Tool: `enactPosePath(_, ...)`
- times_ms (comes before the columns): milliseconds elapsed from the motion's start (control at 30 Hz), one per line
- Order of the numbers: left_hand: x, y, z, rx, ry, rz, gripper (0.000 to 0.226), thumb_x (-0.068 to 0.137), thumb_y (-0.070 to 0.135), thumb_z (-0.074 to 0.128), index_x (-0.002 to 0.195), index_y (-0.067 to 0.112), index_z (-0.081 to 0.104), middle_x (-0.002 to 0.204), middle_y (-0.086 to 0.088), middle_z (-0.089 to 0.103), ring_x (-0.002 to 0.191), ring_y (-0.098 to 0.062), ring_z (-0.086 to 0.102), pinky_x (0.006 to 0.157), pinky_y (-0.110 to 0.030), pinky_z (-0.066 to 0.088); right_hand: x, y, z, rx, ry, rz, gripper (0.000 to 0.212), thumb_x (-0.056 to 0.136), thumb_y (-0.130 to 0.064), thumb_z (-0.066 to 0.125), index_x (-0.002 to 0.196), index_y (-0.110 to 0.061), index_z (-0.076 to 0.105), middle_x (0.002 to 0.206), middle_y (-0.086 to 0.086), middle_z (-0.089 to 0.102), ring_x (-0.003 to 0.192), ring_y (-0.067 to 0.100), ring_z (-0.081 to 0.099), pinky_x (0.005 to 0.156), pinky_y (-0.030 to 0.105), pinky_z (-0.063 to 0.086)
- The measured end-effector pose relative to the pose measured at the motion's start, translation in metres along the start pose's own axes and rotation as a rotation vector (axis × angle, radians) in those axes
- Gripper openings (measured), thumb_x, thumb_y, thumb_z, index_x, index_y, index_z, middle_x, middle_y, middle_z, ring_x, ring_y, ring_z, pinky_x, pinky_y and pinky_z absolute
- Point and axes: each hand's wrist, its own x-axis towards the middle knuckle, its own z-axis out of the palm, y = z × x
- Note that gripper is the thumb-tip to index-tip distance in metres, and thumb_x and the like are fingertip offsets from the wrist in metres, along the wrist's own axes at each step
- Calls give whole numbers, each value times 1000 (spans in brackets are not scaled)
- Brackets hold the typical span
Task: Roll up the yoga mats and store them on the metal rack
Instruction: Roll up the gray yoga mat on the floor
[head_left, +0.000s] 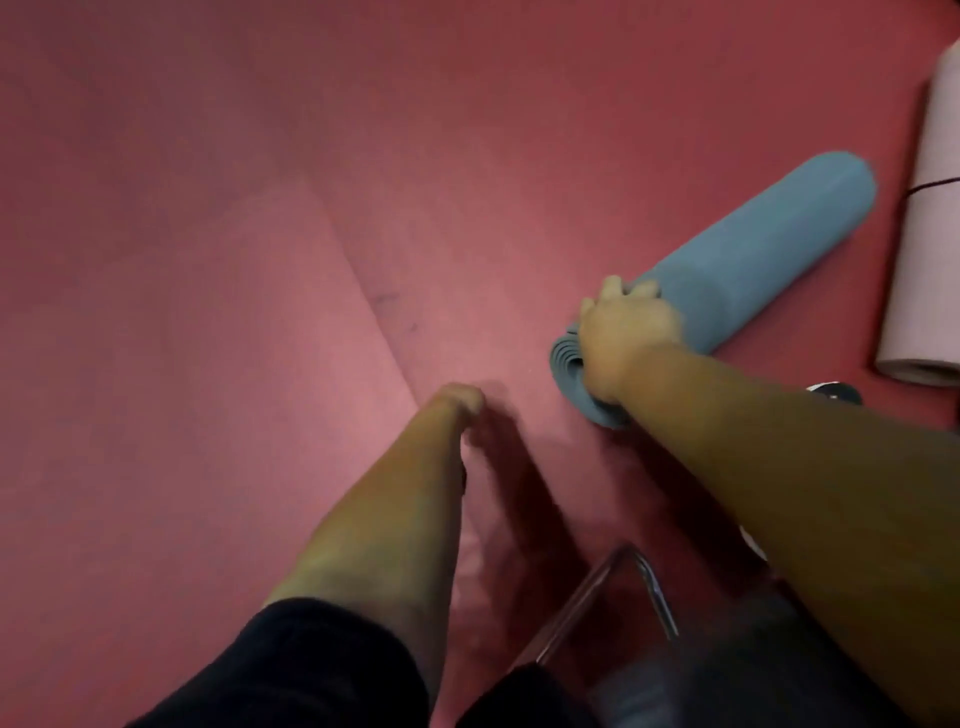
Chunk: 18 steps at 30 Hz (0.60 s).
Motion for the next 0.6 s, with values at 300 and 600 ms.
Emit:
enactPosePath(300,116,-110,71,462,-22,-130,45,109,27,54,152,13,55,161,-6,49,147,-33,47,124,-51,36,13,-2,17,-97,35,-78,63,88,-49,77,134,-14,53,129,12,43,117,40,51,73,41,46)
enactPosePath(600,47,-64,39,22,307,-30,39,108,16,51,143,3,63,146,-14,65,135,-32,62,109,-40,50,12,5,2,-28,83,-92,56,90,-46,75,136,-25,53,127,12,40,115,43,50,69,43,48)
